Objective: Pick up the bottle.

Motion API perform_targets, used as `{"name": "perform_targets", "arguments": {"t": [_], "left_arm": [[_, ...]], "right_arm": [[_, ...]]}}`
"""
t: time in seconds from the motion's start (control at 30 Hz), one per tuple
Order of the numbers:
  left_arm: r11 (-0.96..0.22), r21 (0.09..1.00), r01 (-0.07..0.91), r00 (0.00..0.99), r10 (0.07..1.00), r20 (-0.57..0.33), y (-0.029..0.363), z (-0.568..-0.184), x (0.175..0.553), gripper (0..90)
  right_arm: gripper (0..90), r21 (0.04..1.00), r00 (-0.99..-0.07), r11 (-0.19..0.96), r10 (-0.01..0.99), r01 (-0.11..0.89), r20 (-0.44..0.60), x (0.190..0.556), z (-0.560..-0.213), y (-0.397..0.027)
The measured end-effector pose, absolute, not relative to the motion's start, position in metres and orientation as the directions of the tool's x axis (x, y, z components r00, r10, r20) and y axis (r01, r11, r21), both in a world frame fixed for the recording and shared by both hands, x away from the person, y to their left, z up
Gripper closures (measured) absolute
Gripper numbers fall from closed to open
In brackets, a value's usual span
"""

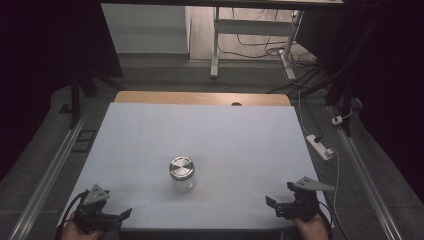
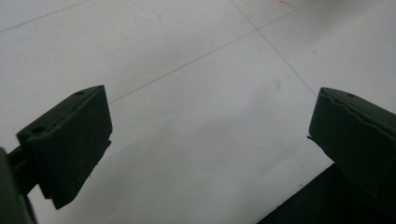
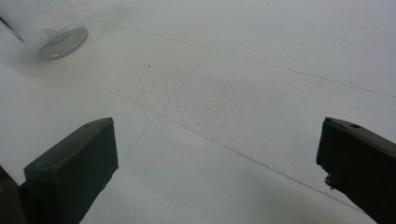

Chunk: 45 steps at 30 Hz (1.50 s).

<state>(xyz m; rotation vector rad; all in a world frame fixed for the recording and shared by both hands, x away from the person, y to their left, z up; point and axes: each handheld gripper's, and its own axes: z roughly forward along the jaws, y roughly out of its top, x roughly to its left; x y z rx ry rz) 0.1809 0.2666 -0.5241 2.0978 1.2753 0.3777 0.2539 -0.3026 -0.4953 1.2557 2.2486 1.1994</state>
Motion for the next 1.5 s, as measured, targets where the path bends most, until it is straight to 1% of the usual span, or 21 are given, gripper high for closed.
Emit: {"name": "perform_targets", "arguments": {"t": [0.37, 0.53, 0.63, 0.73, 0.83, 0.93, 1.1, 1.27, 1.5], "left_arm": [[-0.288, 0.658, 0.695, 0.488, 0.862, -0.138, 0.272, -0.525, 0.183, 1.1], [-0.278, 0.656, 0.702, 0.483, 0.862, -0.152, 0.273, -0.525, 0.183, 1.0], [-0.269, 0.657, 0.704, 0.481, 0.861, -0.164, 0.274, -0.525, 0.183, 1.0], [-0.266, 0.656, 0.706, 0.480, 0.861, -0.168, 0.275, -0.525, 0.184, 0.9], [-0.274, 0.653, 0.706, 0.483, 0.861, -0.161, 0.273, -0.525, 0.184, 0.7], [-0.302, 0.646, 0.701, 0.491, 0.862, -0.129, 0.270, -0.525, 0.184, 0.0], [-0.306, 0.645, 0.700, 0.492, 0.862, -0.125, 0.269, -0.524, 0.184, 0.0], [-0.299, 0.663, 0.687, 0.498, 0.857, -0.129, 0.268, -0.522, 0.184, 0.0], [-0.319, 0.676, 0.664, 0.533, 0.836, -0.129, 0.262, -0.519, 0.187, 0.0]], "right_arm": [[0.0, 0.781, -0.607, 0.304, 0.786, 0.545, 0.117, 0.251, -0.495, -0.294], [0.0, 0.779, -0.611, 0.327, 0.787, 0.535, 0.089, 0.250, -0.495, -0.290], [0.0, 0.763, -0.601, 0.341, 0.796, 0.549, 0.076, 0.250, -0.496, -0.288], [0.0, 0.739, -0.614, 0.380, 0.787, 0.556, 0.057, 0.251, -0.497, -0.285], [0.0, 0.730, -0.615, 0.394, 0.787, 0.558, 0.046, 0.250, -0.497, -0.284], [0.0, 0.730, -0.617, 0.391, 0.785, 0.561, 0.054, 0.251, -0.497, -0.284], [0.0, 0.737, -0.618, 0.388, 0.784, 0.554, 0.051, 0.250, -0.496, -0.285], [0.0, 0.748, -0.617, 0.379, 0.786, 0.544, 0.050, 0.250, -0.496, -0.284], [0.0, 0.749, -0.612, 0.381, 0.790, 0.543, 0.041, 0.249, -0.496, -0.284]]}}
